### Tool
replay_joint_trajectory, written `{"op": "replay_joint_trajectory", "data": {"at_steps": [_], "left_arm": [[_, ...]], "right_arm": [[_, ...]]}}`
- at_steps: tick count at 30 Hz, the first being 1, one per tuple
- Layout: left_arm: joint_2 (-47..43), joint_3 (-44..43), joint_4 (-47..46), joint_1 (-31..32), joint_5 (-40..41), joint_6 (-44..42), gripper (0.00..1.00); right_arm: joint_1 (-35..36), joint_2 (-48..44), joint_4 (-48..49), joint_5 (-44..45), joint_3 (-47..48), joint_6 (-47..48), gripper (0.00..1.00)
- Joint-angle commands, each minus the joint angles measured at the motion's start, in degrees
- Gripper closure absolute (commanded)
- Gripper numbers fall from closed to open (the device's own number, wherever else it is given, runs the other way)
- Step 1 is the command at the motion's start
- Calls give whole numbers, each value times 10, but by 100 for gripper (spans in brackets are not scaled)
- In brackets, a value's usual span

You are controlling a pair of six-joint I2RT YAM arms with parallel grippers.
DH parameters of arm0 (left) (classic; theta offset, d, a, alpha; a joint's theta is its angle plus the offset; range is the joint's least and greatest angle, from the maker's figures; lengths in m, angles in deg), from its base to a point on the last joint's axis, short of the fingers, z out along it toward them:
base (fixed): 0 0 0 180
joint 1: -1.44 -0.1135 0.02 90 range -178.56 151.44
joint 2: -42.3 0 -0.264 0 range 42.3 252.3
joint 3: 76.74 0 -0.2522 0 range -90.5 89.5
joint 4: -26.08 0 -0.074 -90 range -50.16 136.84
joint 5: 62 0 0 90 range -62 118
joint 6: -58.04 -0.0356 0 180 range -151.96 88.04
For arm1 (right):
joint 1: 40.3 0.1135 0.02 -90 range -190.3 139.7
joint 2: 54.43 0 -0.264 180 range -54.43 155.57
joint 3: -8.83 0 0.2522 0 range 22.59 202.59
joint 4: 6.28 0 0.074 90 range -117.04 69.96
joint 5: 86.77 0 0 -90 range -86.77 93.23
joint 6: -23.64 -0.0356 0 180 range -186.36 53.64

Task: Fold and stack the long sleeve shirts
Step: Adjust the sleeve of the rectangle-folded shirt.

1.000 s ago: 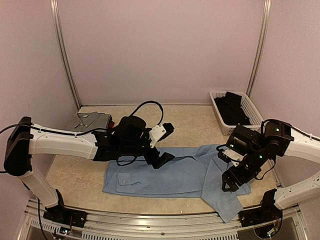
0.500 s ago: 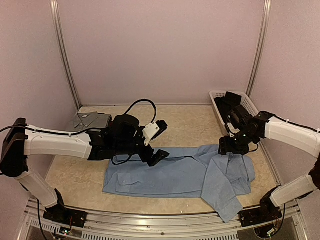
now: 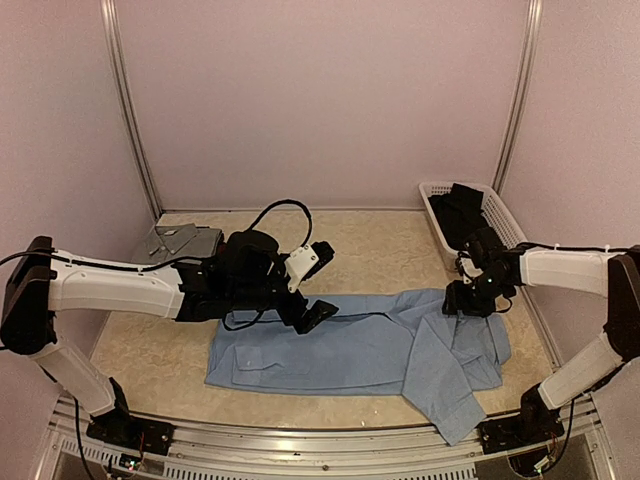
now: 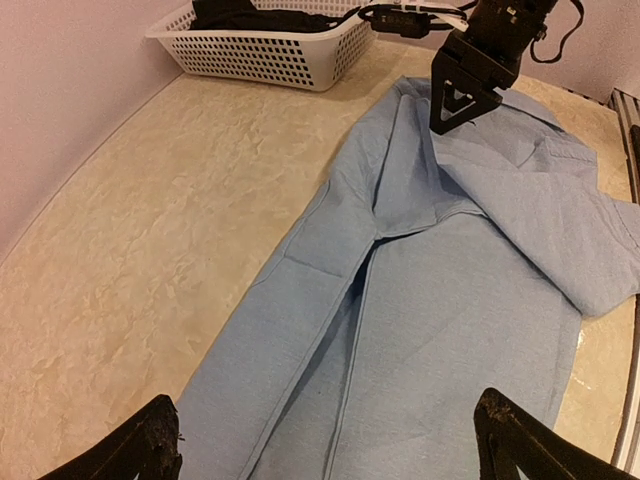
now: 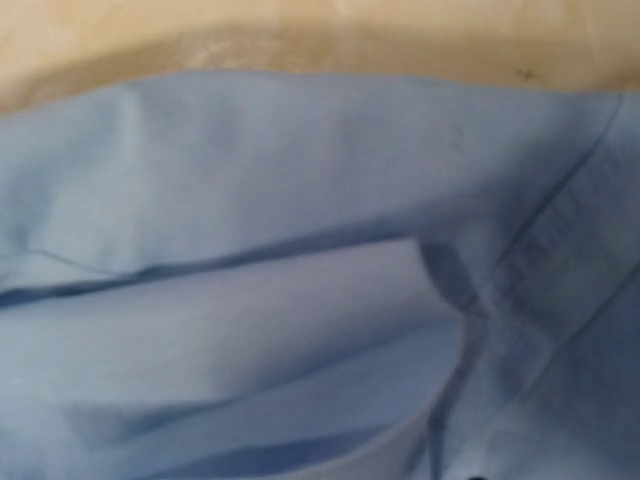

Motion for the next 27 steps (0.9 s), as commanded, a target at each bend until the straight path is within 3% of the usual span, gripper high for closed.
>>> {"op": "replay_joint_trajectory", "data": {"at_steps": [1,10,18,27], "left_arm": [[1,3,-9,-4,-2,3,3],[1,3,-9,-4,-1,4,3],[5,1,-7,-4,0,4,3],[9,4,-4,-4,9,0,3]], "right_arm": [[-30,0,64,-61,-31,14,46],[-54,-2,114,-121,-64,18,68],[-60,-43,93,-124,-75,18,99],[-59,-165,17,-122,-75,3,100]]}}
